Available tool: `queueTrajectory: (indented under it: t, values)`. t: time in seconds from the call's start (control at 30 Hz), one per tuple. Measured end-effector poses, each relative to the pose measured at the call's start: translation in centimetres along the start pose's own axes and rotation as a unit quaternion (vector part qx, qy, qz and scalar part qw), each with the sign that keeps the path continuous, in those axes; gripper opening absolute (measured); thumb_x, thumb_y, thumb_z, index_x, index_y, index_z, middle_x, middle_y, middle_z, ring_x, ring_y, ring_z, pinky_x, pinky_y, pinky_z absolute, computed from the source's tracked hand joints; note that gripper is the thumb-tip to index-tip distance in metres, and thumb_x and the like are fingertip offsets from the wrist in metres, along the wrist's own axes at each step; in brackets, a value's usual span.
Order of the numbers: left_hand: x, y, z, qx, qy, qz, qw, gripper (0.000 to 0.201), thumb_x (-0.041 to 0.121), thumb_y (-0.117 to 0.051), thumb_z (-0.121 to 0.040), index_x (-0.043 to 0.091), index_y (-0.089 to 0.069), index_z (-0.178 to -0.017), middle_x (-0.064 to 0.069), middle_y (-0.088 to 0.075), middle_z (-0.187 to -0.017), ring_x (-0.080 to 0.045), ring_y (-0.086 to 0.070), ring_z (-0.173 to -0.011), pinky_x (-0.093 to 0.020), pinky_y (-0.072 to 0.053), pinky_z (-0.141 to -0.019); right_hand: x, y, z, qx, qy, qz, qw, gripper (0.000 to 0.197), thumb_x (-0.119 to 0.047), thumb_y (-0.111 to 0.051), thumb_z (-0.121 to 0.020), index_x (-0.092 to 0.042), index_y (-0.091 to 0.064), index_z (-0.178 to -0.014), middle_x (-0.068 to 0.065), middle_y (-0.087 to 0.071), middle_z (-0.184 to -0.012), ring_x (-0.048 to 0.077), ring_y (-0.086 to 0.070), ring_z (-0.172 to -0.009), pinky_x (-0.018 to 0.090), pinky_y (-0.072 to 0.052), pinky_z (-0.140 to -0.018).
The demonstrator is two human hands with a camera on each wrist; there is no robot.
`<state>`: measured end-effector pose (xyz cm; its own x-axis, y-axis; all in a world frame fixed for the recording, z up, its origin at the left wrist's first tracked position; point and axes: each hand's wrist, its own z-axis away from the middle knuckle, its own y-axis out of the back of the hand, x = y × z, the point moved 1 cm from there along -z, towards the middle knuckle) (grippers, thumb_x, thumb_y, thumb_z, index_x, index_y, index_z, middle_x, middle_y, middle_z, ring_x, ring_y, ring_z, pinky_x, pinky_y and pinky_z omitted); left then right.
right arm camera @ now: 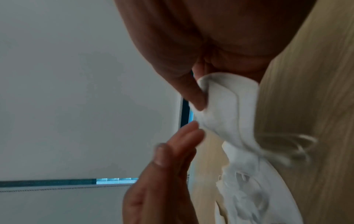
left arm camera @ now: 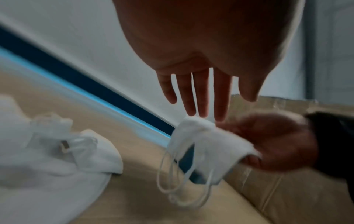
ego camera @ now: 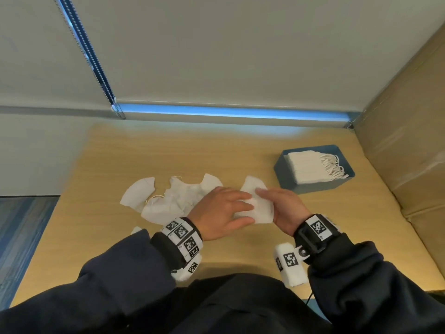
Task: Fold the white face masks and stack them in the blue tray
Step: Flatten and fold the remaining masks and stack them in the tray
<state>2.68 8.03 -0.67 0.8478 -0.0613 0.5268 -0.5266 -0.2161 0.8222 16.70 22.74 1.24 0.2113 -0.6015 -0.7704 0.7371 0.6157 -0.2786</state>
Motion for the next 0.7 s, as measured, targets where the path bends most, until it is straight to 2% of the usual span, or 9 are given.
queueTrajectory:
  t: [0.03,0.1,0.17,0.23,0.3,0.37,0.47,0.57,0.7]
  values:
    - [0.2,0.2,-0.2,0.018,0.024,0.046,0.998,0.042,0.057,-0.053,-0.095,0.027,-0.078,-0.111,0.007,-0.068,-0.131,-0.014,-0.06,-0.121,-0.043,-0.043,-0.107,0.2,0.4,0.1,-0.002,0.01,0.023,1.0,0.021,-0.004,-0.065,-0.094,0.006,-0.069,-0.112,0.027,-0.07,-0.111,0.033,-0.072,-0.09,0.044,-0.061,-0.075]
    - [0.3,0.9,-0.8,0.092,0.084,0.147,0.981,0.031,0.049,-0.062,-0.094,0.027,-0.08,-0.105,0.012,-0.072,-0.119,-0.005,-0.064,-0.112,-0.038,-0.049,-0.102,0.5,1.3,0.2,0.001,0.023,0.047,0.999,0.027,0.009,-0.063,-0.09,0.004,-0.068,-0.116,0.028,-0.071,-0.114,0.034,-0.071,-0.093,0.047,-0.059,-0.083]
    - [0.1,1.1,-1.9,0.15,0.165,0.225,0.948,0.025,0.037,-0.074,-0.09,0.028,-0.076,-0.113,0.016,-0.072,-0.115,0.0,-0.065,-0.108,-0.035,-0.052,-0.098,0.2,1.6,0.6,-0.028,0.025,0.052,0.998,0.036,0.013,-0.062,-0.088,-0.001,-0.066,-0.121,0.023,-0.073,-0.111,0.031,-0.072,-0.095,0.044,-0.061,-0.081]
    - [0.0,0.9,-2.8,0.126,0.232,0.328,0.907,0.04,0.028,-0.081,-0.086,0.028,-0.07,-0.124,0.013,-0.072,-0.119,-0.001,-0.066,-0.111,-0.037,-0.052,-0.102,-0.4,1.7,0.9,-0.067,0.031,0.048,0.996,0.041,0.015,-0.061,-0.087,-0.004,-0.065,-0.123,0.02,-0.075,-0.107,0.029,-0.074,-0.094,0.039,-0.062,-0.077]
    - [0.2,0.4,-3.7,0.083,0.253,0.396,0.879,0.04,0.022,-0.081,-0.085,0.024,-0.071,-0.123,0.005,-0.075,-0.117,-0.009,-0.069,-0.111,-0.041,-0.053,-0.104,-0.8,2.0,1.2,-0.087,0.045,0.056,0.994,0.043,0.016,-0.062,-0.087,-0.004,-0.065,-0.124,0.02,-0.075,-0.105,0.029,-0.074,-0.094,0.039,-0.062,-0.078]
    - [0.6,0.0,-4.1,0.069,0.251,0.4,0.879,0.026,0.016,-0.081,-0.085,0.02,-0.076,-0.11,0.0,-0.078,-0.105,-0.017,-0.073,-0.103,-0.042,-0.057,-0.097,-1.1,2.3,1.3,-0.076,0.068,0.068,0.992,0.038,0.011,-0.068,-0.084,-0.003,-0.067,-0.12,0.02,-0.075,-0.103,0.03,-0.073,-0.093,0.041,-0.059,-0.079]
    - [1.1,-0.5,-4.3,0.087,0.272,0.376,0.881,0.016,0.009,-0.081,-0.084,0.02,-0.078,-0.094,-0.002,-0.078,-0.088,-0.017,-0.074,-0.086,-0.041,-0.059,-0.09,-1.3,3.0,1.4,-0.026,0.084,0.07,0.994,0.019,-0.006,-0.078,-0.081,-0.004,-0.074,-0.1,0.018,-0.075,-0.096,0.028,-0.071,-0.087,0.038,-0.058,-0.072]
    - [1.4,-0.7,-4.0,0.112,0.304,0.398,0.858,0.019,0.005,-0.082,-0.082,0.017,-0.078,-0.096,-0.007,-0.078,-0.086,-0.022,-0.075,-0.086,-0.041,-0.059,-0.09,-0.8,4.0,0.9,0.01,0.07,0.086,0.994,0.007,-0.007,-0.078,-0.083,-0.005,-0.074,-0.089,0.014,-0.075,-0.092,0.027,-0.07,-0.082,0.037,-0.057,-0.065]
    - [1.8,-0.9,-3.5,0.122,0.323,0.424,0.837,0.028,0.002,-0.083,-0.079,0.014,-0.076,-0.103,-0.009,-0.077,-0.086,-0.021,-0.074,-0.085,-0.037,-0.056,-0.09,-0.4,4.6,0.7,0.0,0.051,0.092,0.994,0.019,-0.002,-0.077,-0.082,0.007,-0.073,-0.099,0.019,-0.075,-0.097,0.028,-0.073,-0.082,0.04,-0.061,-0.067]
